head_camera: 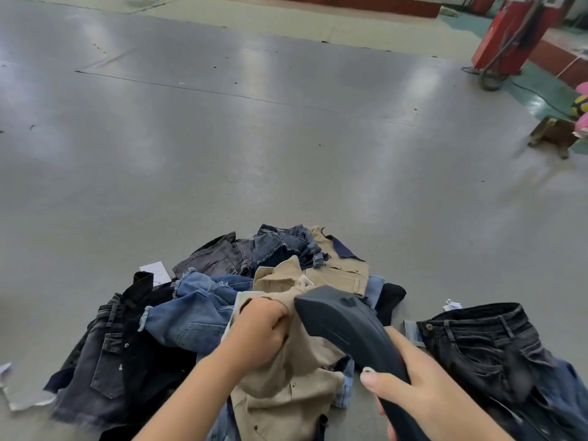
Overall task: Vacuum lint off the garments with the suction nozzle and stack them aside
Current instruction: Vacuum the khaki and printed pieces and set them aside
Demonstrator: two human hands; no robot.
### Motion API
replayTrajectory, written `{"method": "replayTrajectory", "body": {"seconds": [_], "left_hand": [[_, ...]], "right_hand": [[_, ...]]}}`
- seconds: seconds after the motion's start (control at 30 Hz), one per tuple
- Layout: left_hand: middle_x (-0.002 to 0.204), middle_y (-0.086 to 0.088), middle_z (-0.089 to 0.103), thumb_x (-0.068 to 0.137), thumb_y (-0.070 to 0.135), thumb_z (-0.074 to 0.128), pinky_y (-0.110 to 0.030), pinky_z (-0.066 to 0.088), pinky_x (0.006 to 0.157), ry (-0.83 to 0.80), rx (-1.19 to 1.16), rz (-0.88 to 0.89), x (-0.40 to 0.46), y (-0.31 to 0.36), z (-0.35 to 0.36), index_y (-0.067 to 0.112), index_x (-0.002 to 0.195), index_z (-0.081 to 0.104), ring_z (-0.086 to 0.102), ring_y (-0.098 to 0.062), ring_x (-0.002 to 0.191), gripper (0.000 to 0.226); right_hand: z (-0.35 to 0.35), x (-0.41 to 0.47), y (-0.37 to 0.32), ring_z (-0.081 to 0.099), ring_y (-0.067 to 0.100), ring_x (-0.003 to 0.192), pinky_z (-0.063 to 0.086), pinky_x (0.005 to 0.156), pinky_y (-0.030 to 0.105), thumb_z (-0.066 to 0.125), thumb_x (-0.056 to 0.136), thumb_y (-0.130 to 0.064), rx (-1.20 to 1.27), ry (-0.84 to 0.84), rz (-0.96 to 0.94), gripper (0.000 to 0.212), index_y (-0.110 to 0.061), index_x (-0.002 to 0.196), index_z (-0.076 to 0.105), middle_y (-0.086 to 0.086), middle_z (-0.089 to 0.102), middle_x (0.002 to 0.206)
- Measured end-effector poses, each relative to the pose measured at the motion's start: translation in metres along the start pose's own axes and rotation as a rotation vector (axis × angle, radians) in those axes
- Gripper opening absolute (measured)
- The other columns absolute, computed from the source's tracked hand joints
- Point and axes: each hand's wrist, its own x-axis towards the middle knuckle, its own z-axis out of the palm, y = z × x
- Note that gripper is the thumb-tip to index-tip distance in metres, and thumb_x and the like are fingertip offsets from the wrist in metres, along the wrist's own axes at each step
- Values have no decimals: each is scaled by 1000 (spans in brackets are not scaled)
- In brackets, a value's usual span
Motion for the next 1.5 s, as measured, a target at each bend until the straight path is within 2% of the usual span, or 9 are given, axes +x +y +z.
{"method": "replayTrajectory", "body": {"seconds": [0.17,0.3,0.43,0.6,0.83,1.0,1.13,1.2,1.5], "left_hand": [[65,-10,61,80,18,47,-28,33,59,-65,191,166,-5,10,7,7,63,62,52,-27,62,26],[69,-10,59,81,14,45,-36,38,63,-25,62,-12,0,2,0,0,65,56,50,-26,67,24],[65,-4,57,76,13,42,-40,42,63,-18,-52,-13,3,6,-4,8,61,50,49,-24,64,18],[81,-8,65,83,11,45,-43,48,73,-95,-168,34,-4,13,0,-1,79,64,58,-25,78,23],[117,-29,63,80,24,61,-36,55,86,-10,-1553,-787,-19,26,25,-4,108,70,65,-34,106,41],[122,-22,64,84,64,43,-45,49,98,117,-1828,-961,-17,21,22,6,97,75,65,-32,108,67],[96,-14,73,92,15,54,-35,58,59,152,-1578,-856,0,25,16,10,96,75,72,-25,74,22],[81,-12,70,95,-3,42,-26,53,52,259,-1310,-827,4,27,15,11,96,70,66,-19,62,31],[93,-18,72,96,-9,40,-25,56,63,157,-1224,-497,-3,32,7,3,106,66,71,-22,80,30]], "right_hand": [[3,0,-8,58,28,50,50,50,32,67,80,-35,195,43,40,21,-39,99,58,3,60,63],[-4,-2,-11,59,31,53,50,53,35,65,77,-34,251,39,-1,33,-31,108,56,8,60,64],[2,-3,-7,60,-1,63,43,63,20,62,71,-38,145,-71,-20,46,-42,116,51,-14,67,72],[13,2,-8,59,17,49,46,49,25,65,71,-34,290,26,1,35,-33,105,59,-1,62,62],[6,11,-3,55,33,47,49,43,32,62,86,-17,504,362,7,19,-9,101,55,17,56,61],[8,9,1,56,35,47,48,45,32,66,86,-21,465,345,4,20,-14,103,57,15,57,61],[14,6,-2,56,35,47,49,47,30,66,72,-32,475,289,-34,37,-22,106,58,13,58,62],[14,5,-3,56,35,46,48,46,30,65,70,-32,472,296,-45,39,-23,106,58,14,57,62],[17,-5,-2,60,29,52,49,52,31,66,68,-34,310,155,-52,33,-46,98,60,11,62,64]]}}
